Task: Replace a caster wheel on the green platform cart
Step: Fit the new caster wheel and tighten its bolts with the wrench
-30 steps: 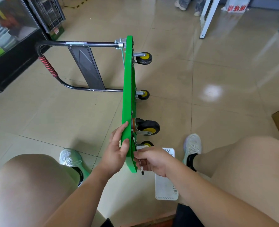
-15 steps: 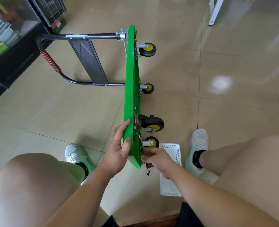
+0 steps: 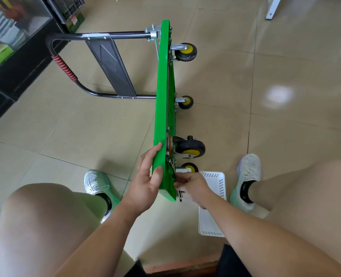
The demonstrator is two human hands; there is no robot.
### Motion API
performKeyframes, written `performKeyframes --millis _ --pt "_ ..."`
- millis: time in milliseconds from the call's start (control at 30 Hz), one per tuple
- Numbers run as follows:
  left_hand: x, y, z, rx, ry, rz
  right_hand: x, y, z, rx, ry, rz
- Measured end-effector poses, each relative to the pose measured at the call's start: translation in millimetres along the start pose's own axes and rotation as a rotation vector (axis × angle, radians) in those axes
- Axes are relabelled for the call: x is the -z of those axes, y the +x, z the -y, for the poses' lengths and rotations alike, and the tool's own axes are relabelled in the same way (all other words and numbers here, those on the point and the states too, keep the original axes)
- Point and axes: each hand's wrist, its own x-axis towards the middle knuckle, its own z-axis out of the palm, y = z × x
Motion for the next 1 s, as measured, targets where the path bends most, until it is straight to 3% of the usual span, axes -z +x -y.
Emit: performKeyframes --millis 500,1000 --pt "-0.1 -3.1 -2.6 0.03 -0.005 -0.014 -18.7 -8.8 -4.0 0.121 -0.066 -0.016" --pt "-1.2 -2.1 0.7 0.035 -0.009 -0.029 -18.6 -13.2 3.3 0.078 -0.055 0.049"
